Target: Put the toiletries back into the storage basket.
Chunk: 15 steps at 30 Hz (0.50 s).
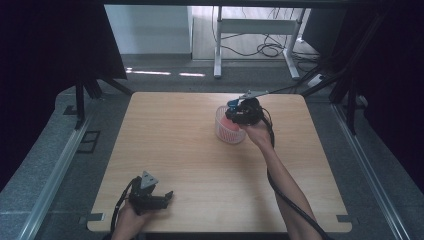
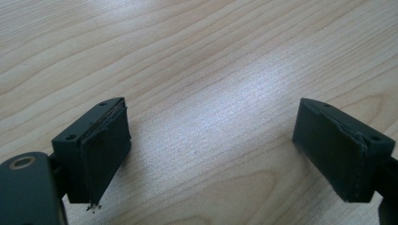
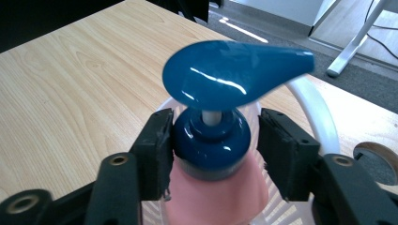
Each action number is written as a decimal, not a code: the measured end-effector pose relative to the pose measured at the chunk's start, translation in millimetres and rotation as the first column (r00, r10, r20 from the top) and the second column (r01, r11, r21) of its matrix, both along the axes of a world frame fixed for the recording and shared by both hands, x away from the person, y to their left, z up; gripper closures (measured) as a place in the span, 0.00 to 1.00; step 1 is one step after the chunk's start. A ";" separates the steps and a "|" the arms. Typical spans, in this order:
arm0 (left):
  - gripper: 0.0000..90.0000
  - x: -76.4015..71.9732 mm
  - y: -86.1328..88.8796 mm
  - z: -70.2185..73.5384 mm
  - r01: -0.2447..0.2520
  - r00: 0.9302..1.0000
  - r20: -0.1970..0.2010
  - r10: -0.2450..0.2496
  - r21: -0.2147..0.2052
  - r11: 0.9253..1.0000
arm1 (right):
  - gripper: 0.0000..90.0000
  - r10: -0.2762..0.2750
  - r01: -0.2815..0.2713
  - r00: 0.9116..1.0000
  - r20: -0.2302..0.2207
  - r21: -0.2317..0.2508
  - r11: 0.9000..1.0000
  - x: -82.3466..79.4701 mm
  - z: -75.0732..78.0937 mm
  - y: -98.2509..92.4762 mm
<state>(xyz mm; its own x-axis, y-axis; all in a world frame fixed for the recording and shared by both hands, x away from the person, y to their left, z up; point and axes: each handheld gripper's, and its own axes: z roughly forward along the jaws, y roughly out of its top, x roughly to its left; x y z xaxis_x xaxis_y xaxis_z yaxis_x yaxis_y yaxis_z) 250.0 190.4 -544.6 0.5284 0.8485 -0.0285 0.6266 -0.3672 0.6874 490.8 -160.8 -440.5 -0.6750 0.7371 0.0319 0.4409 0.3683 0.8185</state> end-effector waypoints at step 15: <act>0.12 0.0 0.0 -0.1 0.000 1.000 0.000 0.000 -0.001 1.000 | 0.30 0.000 0.000 1.000 -0.001 0.032 0.999 -7.0 3.3 -10.2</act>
